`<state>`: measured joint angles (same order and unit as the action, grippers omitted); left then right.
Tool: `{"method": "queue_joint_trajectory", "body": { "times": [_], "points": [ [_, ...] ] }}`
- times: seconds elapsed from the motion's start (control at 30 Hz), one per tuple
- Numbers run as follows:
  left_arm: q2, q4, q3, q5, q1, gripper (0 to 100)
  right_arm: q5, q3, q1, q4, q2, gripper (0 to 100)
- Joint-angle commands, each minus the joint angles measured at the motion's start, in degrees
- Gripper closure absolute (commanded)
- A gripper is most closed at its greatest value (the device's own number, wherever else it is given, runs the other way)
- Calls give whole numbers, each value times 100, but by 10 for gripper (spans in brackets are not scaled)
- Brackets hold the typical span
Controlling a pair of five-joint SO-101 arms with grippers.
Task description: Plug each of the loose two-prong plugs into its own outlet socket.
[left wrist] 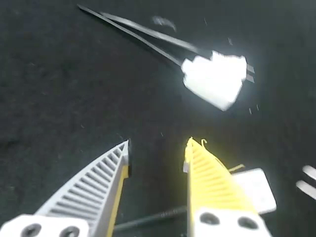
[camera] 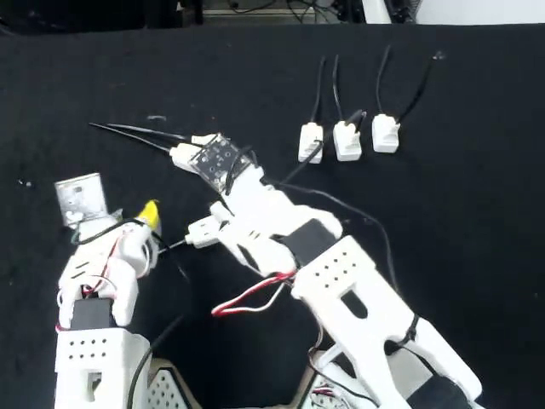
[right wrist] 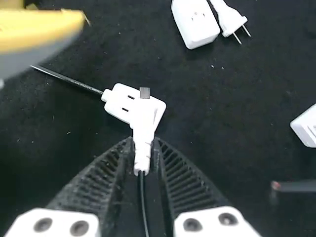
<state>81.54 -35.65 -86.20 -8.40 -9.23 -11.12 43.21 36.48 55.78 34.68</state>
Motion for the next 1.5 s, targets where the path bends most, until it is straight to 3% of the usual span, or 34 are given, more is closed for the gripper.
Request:
{"method": "queue_joint_trajectory", "body": {
  "times": [0.0, 0.33, 0.57, 0.83, 1.13, 1.47],
  "points": [
    [-9, 299, 92, -123, -224, 812, -167, -708, -97, 580, 22, 988],
    [-26, -70, 251, 132, -127, 812, -422, -2062, -97, 2576, -1182, 988],
    [-211, -97, 338, 431, -154, 812, -413, -2413, -325, 3059, -1754, 988],
    [-2752, -273, 1912, 431, -101, 812, -905, -2343, -1222, 3613, -1314, 988],
    [-5609, -255, 3776, 396, 673, 812, -1486, -1121, -1908, 3604, -57, 988],
    [-7262, -281, 4884, 404, 1059, 812, -1996, -444, -2497, 3648, 725, 988]
  ]
}}
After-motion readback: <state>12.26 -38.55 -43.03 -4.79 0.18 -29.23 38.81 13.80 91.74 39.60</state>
